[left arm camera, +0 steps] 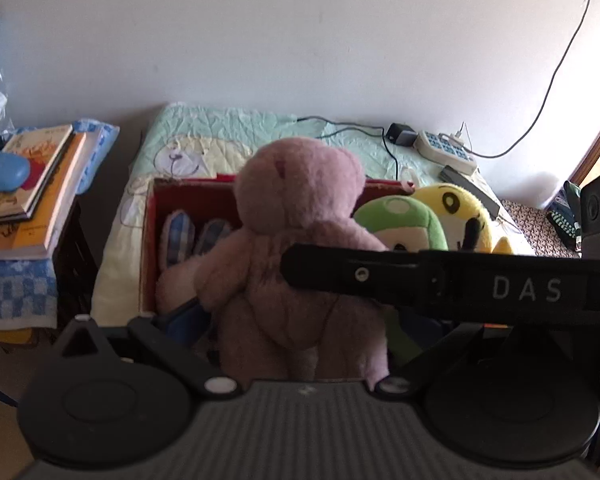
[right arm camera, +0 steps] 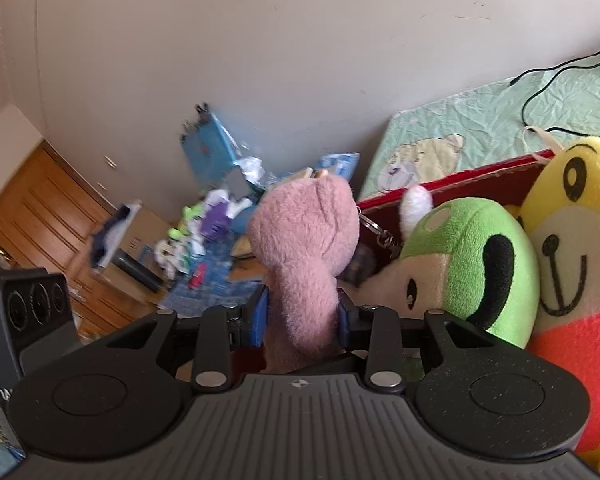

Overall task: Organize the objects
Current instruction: 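Lower the pink bear into the box and open the right gripper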

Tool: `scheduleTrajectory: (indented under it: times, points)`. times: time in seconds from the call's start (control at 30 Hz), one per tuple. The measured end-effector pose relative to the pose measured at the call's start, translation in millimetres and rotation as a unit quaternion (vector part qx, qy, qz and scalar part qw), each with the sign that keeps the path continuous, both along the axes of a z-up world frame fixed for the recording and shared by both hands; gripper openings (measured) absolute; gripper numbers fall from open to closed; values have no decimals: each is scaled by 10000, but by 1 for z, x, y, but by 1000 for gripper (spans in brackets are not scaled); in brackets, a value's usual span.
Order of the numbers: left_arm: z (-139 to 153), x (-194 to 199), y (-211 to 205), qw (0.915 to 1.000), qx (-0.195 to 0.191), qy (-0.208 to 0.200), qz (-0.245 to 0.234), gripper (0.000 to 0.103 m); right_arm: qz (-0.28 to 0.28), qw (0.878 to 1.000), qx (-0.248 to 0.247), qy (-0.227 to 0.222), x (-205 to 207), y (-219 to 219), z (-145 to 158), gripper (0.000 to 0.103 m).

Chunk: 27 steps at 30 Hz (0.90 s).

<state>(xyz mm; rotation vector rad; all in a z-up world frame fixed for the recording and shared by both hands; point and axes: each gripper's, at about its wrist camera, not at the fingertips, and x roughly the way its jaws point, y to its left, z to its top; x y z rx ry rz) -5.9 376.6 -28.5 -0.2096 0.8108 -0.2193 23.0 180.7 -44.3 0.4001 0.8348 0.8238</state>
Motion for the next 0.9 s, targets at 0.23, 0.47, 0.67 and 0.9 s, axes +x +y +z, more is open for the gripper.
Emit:
scheduleTrajectory:
  times: [0.23,0.47,0.67,0.9]
  points:
    - [-5,0,1,10000,20,81,7,99,9,9993,-385,21,6,10,-9,32]
    - [3,-2,-1,9995,295,94,117,99,-14,9992,-387,50,8,12,-8,34]
    - [19,-6,-7,9971,691,97,305,99,-315,9981,-515,-102,-5,6,5,50]
    - [30,-9,-20,9932,1054,212,454,99,-852,9958,-316,-84,-17,-23,14,53]
